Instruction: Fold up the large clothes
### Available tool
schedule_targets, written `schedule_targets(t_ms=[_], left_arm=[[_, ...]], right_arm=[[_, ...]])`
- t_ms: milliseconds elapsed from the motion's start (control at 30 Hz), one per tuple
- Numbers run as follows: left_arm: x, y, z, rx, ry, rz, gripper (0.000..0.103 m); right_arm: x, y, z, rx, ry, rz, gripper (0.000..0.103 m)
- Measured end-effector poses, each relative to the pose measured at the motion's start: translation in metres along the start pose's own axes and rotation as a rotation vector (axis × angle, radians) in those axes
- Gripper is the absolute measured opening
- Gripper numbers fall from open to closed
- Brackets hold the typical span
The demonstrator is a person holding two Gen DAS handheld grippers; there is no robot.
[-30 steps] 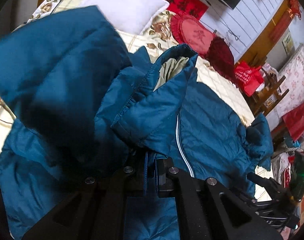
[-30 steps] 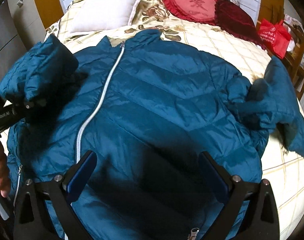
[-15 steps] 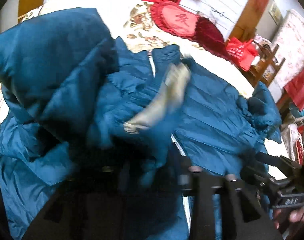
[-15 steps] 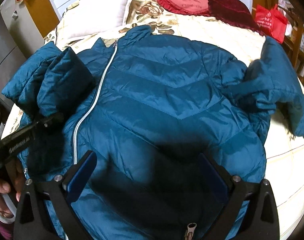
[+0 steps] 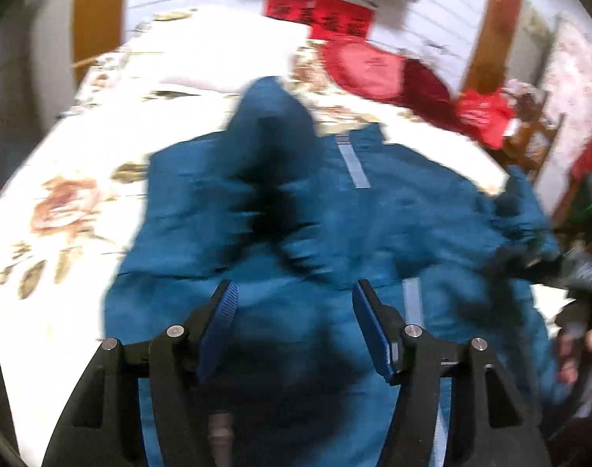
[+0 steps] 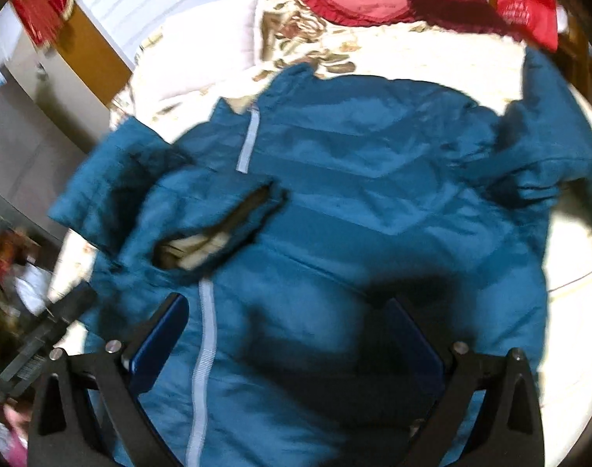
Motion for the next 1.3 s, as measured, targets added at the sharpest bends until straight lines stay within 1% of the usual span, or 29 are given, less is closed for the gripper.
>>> schedule_targets(t_ms=[33,67,100,200,333,467,533,567,600,633,667,700,733,800,867,900,1033,1167,1300], left_arm=[[0.012,-0.002,-0.001,0.002,0.016,0.035,0.062],[0.022,-0.003,-0.003,0.005,0.035,0.052,0.062],[0.031,-0.005,-0.004,0.009,0.056,0.065,0.062],[0.053,-0.013,-0.008,0.014,0.110,0.085,0.062],[0.068,-0.026,-0.010,0.026,0.152,0.089,0.062],[0.072,-0.036,-0.010,0.022,0.162,0.088,0.062],[0.073,-0.041,-0.012,0.027,0.170,0.088,0.062],[0.074,-0.044,-0.012,0.033,0.177,0.086,0.062],[0.074,-0.046,-0.014,0.038,0.184,0.084,0.062],[0.075,-0.048,-0.015,0.041,0.189,0.081,0.062],[0.075,-0.048,-0.017,0.042,0.195,0.075,0.062],[0.076,-0.048,-0.017,0.042,0.199,0.072,0.062],[0.077,-0.048,-0.016,0.040,0.205,0.067,0.062],[0.077,-0.046,-0.015,0.040,0.214,0.064,0.062],[0.078,-0.044,-0.014,0.038,0.218,0.062,0.062],[0.078,-0.044,-0.014,0.038,0.217,0.063,0.062],[0.080,-0.047,-0.014,0.042,0.215,0.072,0.062],[0.079,-0.045,-0.014,0.046,0.216,0.074,0.062],[0.079,-0.036,-0.012,0.037,0.213,0.056,0.062]], right_arm=[[0.005,-0.006,0.003,0.005,-0.031,0.042,0.103],[0.007,-0.009,0.004,0.013,-0.050,0.065,0.103],[0.012,-0.017,0.006,0.028,-0.095,0.115,0.103],[0.020,-0.033,0.009,0.045,-0.158,0.175,0.103],[0.034,-0.061,0.016,0.058,-0.162,0.172,0.103],[0.042,-0.086,0.018,0.081,-0.163,0.177,0.103],[0.048,-0.093,0.019,0.062,-0.137,0.204,0.092],[0.049,-0.096,0.020,0.059,-0.125,0.207,0.075],[0.051,-0.099,0.020,0.058,-0.106,0.196,0.050],[0.053,-0.101,0.020,0.058,-0.087,0.181,0.039],[0.053,-0.101,0.020,0.054,-0.079,0.184,0.033],[0.053,-0.098,0.020,0.040,-0.061,0.191,0.030],[0.053,-0.094,0.021,0.028,-0.039,0.180,0.027],[0.052,-0.074,0.026,-0.034,0.030,0.128,0.022],[0.046,-0.053,0.033,-0.090,0.060,0.094,0.020],[0.039,-0.036,0.040,-0.132,0.062,0.071,0.019],[0.014,0.002,0.060,-0.209,0.057,0.002,0.018],[-0.012,0.019,0.075,-0.224,0.060,-0.079,0.015],[-0.032,0.026,0.079,-0.218,0.049,-0.139,0.012]])
Point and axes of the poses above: each gripper's, at about its wrist camera, not at the fingertips, and y roughly against the way its jaws point, x to its left, z to its top, the point moved 3 cm from there along -y, roughly the way its jaws point, and after that the axes turned 2 degrees about -x, right-handed, at the moved point
